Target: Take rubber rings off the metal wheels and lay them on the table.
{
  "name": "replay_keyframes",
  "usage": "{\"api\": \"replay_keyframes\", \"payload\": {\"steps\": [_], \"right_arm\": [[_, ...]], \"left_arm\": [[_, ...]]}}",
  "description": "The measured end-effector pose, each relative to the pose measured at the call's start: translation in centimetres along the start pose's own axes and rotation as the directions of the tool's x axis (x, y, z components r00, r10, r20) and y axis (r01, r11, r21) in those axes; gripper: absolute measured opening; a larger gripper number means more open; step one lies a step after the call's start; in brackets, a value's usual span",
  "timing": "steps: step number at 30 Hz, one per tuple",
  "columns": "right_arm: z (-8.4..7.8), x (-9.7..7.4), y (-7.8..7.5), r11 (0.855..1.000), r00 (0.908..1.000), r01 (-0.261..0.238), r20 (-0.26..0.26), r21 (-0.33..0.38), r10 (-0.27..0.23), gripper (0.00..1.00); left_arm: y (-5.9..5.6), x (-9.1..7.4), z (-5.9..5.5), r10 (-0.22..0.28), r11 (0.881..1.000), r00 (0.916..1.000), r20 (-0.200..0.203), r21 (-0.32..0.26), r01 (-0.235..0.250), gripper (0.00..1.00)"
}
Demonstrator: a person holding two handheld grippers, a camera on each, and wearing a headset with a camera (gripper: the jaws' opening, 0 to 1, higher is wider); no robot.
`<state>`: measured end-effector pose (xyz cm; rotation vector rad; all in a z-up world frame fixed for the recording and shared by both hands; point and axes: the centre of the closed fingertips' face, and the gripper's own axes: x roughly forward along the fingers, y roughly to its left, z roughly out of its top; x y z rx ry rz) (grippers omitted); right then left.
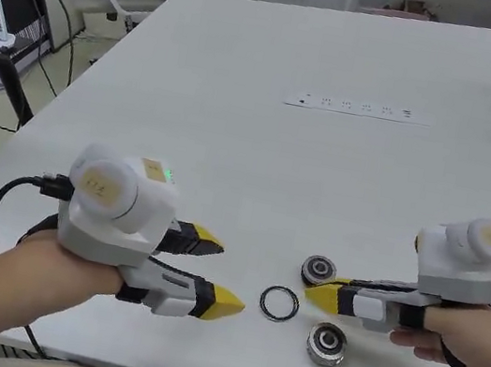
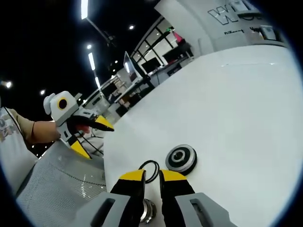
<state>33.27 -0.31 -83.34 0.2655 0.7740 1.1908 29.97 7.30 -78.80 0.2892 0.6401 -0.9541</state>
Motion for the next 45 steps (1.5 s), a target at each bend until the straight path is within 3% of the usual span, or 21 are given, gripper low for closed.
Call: {"api": "replay_keyframes", "payload": {"steps": [17, 36, 45], "right_arm": [[1.1, -2.4, -1.1, 0.994, 0.9963, 0.074, 0.05, -0.083, -0.07, 0.18], [0.5, -2.0, -2.4, 0.97, 0.993, 0.118, 0.013, -0.211, -0.118, 0.25], [0.2, -1.5, -2.9, 0.959, 0.9917, 0.124, -0.003, -0.253, -0.129, 0.27]], "left_arm": [[1.6, 1.4, 0.4, 0.018, 1.0, 0.9998, -0.008, 0.006, -0.018, 0.44], [2.3, 4.8, 1.2, 0.001, 1.0, 0.9997, -0.025, 0.018, -0.001, 0.44], [1.9, 6.7, 1.1, -0.02, 1.0, 0.9992, -0.035, 0.014, 0.02, 0.43]]}}
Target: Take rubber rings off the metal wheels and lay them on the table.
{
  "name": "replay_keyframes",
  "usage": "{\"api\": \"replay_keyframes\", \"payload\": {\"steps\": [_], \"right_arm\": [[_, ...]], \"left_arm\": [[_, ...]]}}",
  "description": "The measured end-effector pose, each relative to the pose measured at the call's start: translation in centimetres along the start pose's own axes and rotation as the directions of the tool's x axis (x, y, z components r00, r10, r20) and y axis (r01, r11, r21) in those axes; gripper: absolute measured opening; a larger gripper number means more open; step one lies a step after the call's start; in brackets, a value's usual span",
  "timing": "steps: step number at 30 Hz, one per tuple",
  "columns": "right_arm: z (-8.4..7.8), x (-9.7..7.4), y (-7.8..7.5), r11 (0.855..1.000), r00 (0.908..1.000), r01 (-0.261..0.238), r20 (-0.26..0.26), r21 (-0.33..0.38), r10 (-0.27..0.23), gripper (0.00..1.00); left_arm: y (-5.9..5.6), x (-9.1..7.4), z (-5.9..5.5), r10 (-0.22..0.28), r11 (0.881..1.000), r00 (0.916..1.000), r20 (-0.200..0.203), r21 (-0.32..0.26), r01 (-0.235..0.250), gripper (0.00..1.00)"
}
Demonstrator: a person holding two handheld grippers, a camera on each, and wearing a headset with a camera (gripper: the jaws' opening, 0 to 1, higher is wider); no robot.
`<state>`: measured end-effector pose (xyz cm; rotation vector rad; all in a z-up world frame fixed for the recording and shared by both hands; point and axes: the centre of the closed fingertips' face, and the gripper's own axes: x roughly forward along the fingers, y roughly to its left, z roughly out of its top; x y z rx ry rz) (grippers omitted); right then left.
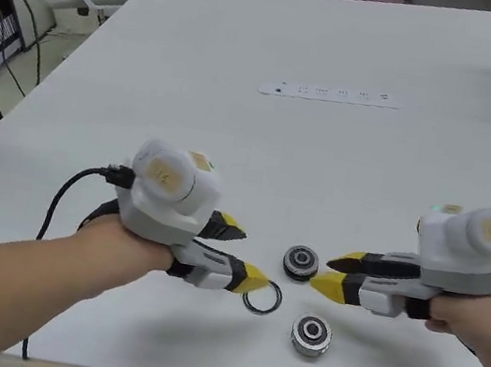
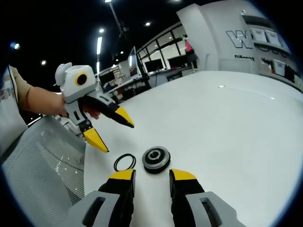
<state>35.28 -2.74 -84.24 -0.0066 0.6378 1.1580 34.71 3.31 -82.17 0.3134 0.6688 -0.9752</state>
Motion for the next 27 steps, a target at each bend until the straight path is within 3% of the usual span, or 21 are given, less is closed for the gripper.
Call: {"api": "replay_keyframes", "payload": {"steps": [27], "right_arm": [[-0.4, 0.3, -0.8, 0.999, 0.9999, 0.01, -0.004, -0.04, -0.01, 0.3]], "left_arm": [[-0.1, 4.1, 2.0, -0.033, 0.999, 0.9994, 0.013, -0.011, 0.033, 0.33]]}}
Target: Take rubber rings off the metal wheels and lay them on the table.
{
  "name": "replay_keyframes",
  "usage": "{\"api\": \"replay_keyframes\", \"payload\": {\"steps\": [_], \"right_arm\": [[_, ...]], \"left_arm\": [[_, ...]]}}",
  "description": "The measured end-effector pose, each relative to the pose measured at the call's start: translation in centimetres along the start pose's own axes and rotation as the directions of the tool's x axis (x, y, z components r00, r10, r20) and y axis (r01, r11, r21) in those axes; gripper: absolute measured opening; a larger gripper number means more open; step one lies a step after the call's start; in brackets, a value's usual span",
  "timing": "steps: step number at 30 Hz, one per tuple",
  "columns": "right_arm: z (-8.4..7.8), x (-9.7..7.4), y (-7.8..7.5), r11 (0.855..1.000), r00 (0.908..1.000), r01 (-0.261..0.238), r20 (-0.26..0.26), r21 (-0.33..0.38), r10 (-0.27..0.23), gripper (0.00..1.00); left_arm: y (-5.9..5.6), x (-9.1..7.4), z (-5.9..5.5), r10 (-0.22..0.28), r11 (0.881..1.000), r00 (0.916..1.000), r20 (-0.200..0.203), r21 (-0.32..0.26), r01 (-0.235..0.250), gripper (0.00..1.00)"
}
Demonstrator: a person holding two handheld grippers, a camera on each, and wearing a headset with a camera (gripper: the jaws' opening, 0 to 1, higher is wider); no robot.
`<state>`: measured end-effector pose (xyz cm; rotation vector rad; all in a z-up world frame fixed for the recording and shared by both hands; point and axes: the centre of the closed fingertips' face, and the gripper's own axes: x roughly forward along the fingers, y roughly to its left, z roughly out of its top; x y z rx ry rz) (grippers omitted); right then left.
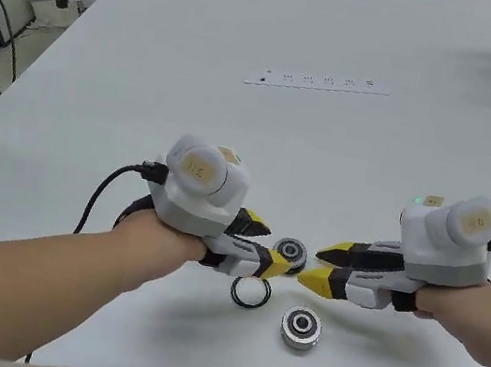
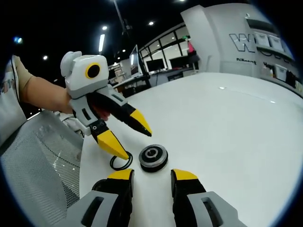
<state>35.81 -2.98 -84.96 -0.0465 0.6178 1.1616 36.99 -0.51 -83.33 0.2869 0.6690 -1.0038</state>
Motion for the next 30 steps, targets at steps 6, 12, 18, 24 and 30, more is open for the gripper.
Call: {"api": "replay_keyframes", "payload": {"steps": [6, 12, 18, 24, 30], "right_arm": [[0.0, 0.1, -0.1, 1.0, 1.0, -0.004, 0.001, -0.001, 0.004, 0.3], [-0.2, 0.1, -0.5, 1.0, 1.0, -0.006, -0.004, 0.0, 0.006, 0.3], [-0.2, 0.1, -0.6, 1.0, 1.0, -0.009, -0.003, 0.002, 0.009, 0.3], [0.0, 0.3, -0.4, 1.0, 0.9999, -0.013, -0.002, -0.006, 0.013, 0.3], [0.3, 0.7, -0.2, 1.0, 0.9999, -0.013, -0.003, -0.026, 0.013, 0.3]], "left_arm": [[0.0, 0.6, 0.2, -0.008, 1.0, 1.0, 0.0, 0.005, 0.008, 0.3], [-0.2, 1.2, 0.1, -0.018, 1.0, 0.9998, -0.008, 0.02, 0.018, 0.26], [-0.4, 1.5, 0.2, -0.024, 0.999, 0.9996, -0.012, 0.045, 0.025, 0.22], [-0.2, 1.6, 0.1, -0.006, 0.996, 0.9996, -0.026, 0.088, 0.009, 0.16], [-0.1, 1.7, 0.3, 0.002, 0.995, 0.9997, -0.023, 0.095, 0.0, 0.14]]}}
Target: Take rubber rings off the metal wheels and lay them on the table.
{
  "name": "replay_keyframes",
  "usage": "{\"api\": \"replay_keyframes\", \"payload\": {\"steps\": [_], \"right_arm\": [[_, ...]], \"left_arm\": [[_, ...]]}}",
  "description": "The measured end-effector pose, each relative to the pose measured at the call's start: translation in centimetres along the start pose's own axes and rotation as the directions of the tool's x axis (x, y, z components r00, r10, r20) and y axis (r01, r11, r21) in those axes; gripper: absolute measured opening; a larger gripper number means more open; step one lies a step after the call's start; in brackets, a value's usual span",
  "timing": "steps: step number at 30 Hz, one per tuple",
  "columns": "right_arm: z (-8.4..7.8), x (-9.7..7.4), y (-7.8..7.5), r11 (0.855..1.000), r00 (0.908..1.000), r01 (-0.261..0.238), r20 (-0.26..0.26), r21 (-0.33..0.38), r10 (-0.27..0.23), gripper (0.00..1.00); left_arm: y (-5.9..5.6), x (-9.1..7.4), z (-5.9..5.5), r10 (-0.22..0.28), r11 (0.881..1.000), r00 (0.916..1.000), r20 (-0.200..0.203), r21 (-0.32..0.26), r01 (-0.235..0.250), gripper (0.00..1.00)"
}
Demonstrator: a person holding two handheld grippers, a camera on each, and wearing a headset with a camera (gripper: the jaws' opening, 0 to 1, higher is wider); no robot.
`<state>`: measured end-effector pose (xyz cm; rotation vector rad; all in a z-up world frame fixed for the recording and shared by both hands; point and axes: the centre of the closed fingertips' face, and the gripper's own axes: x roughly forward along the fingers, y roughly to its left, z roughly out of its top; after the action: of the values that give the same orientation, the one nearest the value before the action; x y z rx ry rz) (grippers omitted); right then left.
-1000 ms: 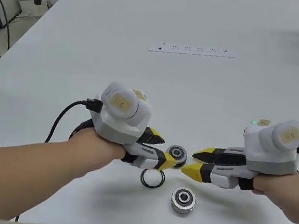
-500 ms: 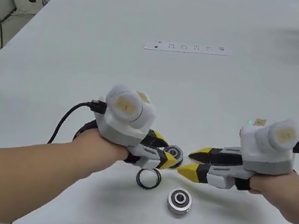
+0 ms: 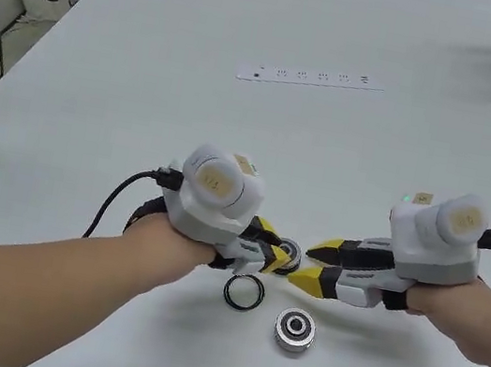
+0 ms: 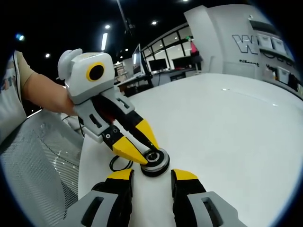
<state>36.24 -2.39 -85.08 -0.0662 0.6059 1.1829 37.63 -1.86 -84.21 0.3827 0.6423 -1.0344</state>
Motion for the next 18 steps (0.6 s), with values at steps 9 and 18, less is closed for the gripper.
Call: {"api": "replay_keyframes", "payload": {"steps": [9, 18], "right_arm": [[0.5, 1.1, 0.2, 0.996, 0.9998, 0.021, -0.006, -0.084, -0.021, 0.31], [0.7, 1.7, 0.1, 0.986, 0.9985, 0.047, -0.019, -0.158, -0.05, 0.31]], "left_arm": [[0.0, 0.1, 0.1, 0.005, 1.0, 1.0, 0.004, 0.001, -0.005, 0.14], [0.1, 0.2, 0.1, 0.011, 1.0, 0.9999, 0.005, -0.001, -0.011, 0.14]]}}
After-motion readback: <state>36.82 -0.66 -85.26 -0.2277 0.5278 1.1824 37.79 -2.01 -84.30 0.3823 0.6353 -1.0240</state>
